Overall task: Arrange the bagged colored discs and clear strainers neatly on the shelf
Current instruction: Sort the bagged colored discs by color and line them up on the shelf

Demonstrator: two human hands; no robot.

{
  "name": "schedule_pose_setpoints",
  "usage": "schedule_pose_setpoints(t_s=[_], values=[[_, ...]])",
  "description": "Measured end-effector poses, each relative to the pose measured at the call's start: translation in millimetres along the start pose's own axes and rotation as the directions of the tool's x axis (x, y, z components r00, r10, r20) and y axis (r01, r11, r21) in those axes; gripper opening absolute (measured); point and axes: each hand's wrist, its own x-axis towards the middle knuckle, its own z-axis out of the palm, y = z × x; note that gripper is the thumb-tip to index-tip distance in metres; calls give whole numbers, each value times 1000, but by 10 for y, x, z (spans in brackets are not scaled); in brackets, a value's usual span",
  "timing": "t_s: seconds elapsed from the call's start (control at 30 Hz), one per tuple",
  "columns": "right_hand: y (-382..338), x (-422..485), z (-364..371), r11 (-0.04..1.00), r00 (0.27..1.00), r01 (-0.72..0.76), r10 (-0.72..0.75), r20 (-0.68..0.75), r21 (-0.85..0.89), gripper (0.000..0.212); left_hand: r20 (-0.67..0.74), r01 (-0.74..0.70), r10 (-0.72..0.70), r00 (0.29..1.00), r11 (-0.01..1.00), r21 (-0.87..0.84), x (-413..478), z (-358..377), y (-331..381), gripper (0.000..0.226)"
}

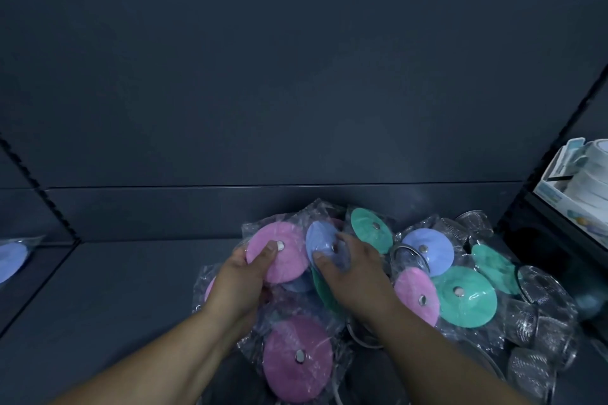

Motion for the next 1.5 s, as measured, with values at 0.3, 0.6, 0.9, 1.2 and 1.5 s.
schedule_pose_setpoints(t_s=[0.3, 0.6, 0.9, 1.2, 1.5], values=[[111, 113, -41, 933, 982, 30, 40, -186, 358, 103, 55, 85, -79, 995, 989, -121, 47, -64, 24, 27], [136, 223, 42, 450, 951, 149, 179, -252, 880, 74, -55, 89, -96, 994, 990, -113, 45, -315, 141, 35], [-368, -86, 469, 325, 988, 72, 105, -111, 943, 50, -71, 49, -64, 995, 978, -201, -309, -929, 409, 46], [-1424, -885, 1602, 400, 989, -86, -76, 127, 913, 29, -207, -93, 42, 977, 965, -246, -973, -2439, 825, 30], [-2560, -1925, 3175, 379, 958, -185, -136, 252, 907, 28, -483, -218, 91, 871, 952, -213, -1916, -4619, 990, 22]])
